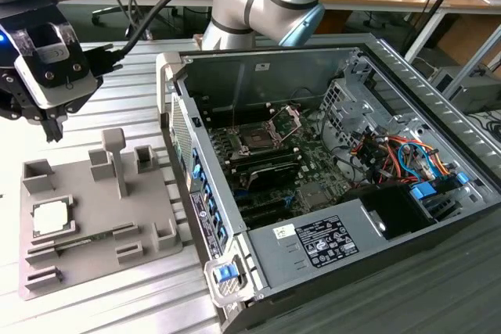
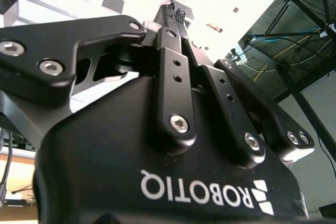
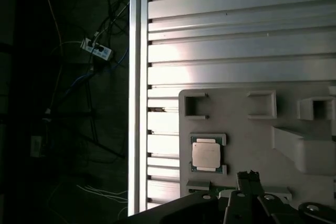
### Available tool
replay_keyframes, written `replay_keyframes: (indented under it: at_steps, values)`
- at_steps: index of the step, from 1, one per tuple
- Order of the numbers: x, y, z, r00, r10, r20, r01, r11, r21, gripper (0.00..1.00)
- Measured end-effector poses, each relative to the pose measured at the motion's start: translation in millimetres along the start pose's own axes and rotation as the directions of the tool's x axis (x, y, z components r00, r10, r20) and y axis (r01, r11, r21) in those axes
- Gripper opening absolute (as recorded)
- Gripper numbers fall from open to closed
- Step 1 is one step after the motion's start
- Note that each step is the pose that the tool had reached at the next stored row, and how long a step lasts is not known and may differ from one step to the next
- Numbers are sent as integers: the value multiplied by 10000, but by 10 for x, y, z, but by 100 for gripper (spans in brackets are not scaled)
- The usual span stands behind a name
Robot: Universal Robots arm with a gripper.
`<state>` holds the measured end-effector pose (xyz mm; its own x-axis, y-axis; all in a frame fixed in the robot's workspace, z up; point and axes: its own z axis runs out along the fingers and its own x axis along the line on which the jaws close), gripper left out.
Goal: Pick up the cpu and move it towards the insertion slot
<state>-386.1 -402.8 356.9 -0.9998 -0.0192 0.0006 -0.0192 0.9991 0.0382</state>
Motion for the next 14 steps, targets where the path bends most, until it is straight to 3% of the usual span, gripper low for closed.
replay_keyframes:
  at_steps: [14]
  values:
    - [42,-22,72,10000,1,0,-1,10000,0,11]
